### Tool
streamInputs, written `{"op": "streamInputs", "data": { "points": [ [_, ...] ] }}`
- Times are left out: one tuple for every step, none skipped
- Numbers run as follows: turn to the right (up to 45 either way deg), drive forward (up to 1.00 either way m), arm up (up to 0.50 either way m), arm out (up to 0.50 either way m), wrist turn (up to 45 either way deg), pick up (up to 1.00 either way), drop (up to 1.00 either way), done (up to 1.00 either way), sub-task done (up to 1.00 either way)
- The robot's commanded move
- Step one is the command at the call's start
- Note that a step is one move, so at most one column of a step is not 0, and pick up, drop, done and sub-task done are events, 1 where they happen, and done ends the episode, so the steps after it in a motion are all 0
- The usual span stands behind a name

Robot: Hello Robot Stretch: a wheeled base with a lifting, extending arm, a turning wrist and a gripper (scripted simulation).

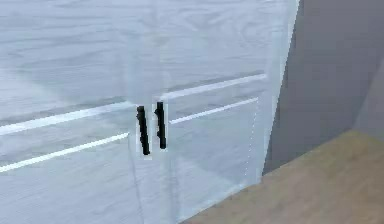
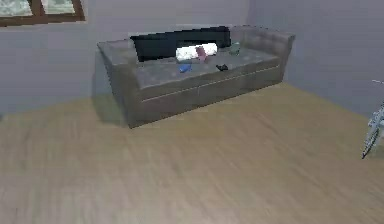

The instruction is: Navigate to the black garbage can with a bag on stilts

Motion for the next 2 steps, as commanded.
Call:
{"op": "streamInputs", "data": {
  "points": [
    [-45.0, 0.00, 0.00, 0.00, 0.0, 0.00, 0.00, 0.00, 0.00],
    [-45.0, 0.00, 0.00, 0.00, 0.0, 0.00, 0.00, 0.00, 0.00]
  ]
}}
